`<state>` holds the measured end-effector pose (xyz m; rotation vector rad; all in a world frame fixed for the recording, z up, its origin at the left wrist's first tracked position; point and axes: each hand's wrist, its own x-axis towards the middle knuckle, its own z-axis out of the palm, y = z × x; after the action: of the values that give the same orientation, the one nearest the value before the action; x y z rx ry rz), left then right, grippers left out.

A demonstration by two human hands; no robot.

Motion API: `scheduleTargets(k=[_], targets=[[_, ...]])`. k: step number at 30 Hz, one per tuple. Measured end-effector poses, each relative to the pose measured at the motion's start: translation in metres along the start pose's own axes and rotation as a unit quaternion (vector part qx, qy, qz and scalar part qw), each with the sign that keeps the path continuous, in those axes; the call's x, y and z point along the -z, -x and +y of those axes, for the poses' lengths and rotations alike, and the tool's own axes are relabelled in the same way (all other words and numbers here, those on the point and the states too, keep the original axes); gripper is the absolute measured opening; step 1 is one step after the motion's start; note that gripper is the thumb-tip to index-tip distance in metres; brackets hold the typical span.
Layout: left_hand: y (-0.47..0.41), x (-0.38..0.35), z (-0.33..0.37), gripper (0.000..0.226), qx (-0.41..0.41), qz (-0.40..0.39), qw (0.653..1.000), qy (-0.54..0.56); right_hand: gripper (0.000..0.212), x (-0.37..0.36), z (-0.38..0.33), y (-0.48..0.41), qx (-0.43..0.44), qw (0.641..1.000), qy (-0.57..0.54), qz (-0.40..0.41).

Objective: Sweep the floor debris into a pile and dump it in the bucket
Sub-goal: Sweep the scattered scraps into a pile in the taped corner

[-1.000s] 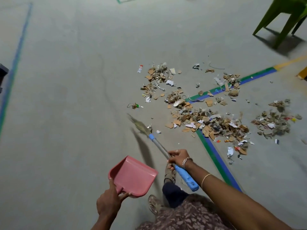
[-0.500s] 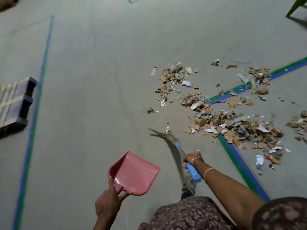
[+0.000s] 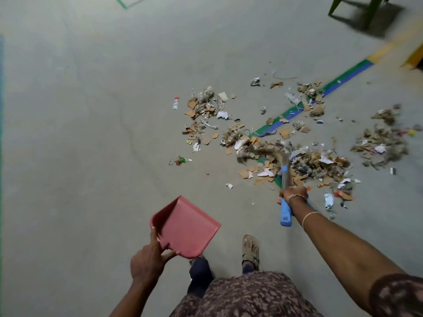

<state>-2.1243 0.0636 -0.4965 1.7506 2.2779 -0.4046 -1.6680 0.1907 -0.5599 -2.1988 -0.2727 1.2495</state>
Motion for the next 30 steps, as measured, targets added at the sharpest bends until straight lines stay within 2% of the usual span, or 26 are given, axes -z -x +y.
scheduleTargets(k=[1, 3, 6, 8, 13, 16, 20, 24, 27, 30], targets=[[-0.008, 0.001, 0.003, 0.126, -0.01, -0.004, 1.0, -0.003, 0.013, 0.009, -0.003, 0.0, 0.014, 1.0, -0.003, 0.015], [-0.021, 0.006, 0.008, 0.127, -0.023, -0.01, 1.0, 0.004, 0.027, 0.022, -0.003, -0.001, 0.024, 0.999, -0.025, 0.041], [-0.043, 0.011, 0.014, 0.126, -0.045, -0.009, 0.999, -0.005, 0.024, 0.029, 0.002, 0.005, 0.023, 0.996, -0.084, 0.034], [-0.057, 0.016, 0.016, 0.126, -0.057, -0.021, 0.998, -0.017, 0.03, 0.029, 0.012, 0.014, 0.013, 0.993, -0.112, 0.023], [-0.083, 0.015, 0.022, 0.124, -0.075, -0.01, 0.997, -0.014, 0.038, 0.008, 0.039, 0.047, -0.022, 0.991, -0.101, -0.084], [-0.089, 0.014, 0.025, 0.126, -0.08, -0.021, 0.996, -0.031, 0.034, -0.019, 0.056, 0.051, -0.053, 0.988, -0.051, -0.136], [-0.081, 0.011, 0.02, 0.126, -0.074, -0.036, 0.996, -0.04, 0.021, -0.061, 0.074, 0.05, -0.1, 0.982, -0.013, -0.161], [-0.07, 0.009, 0.014, 0.126, -0.06, -0.047, 0.996, -0.053, 0.018, -0.076, 0.082, 0.034, -0.126, 0.983, -0.005, -0.132], [-0.062, 0.005, 0.01, 0.128, -0.053, -0.053, 0.995, -0.06, 0.014, -0.069, 0.072, 0.018, -0.105, 0.991, -0.022, -0.079], [-0.056, 0.001, 0.01, 0.127, -0.055, -0.053, 0.995, -0.067, 0.019, -0.056, 0.051, -0.004, -0.088, 0.995, -0.047, -0.026]])
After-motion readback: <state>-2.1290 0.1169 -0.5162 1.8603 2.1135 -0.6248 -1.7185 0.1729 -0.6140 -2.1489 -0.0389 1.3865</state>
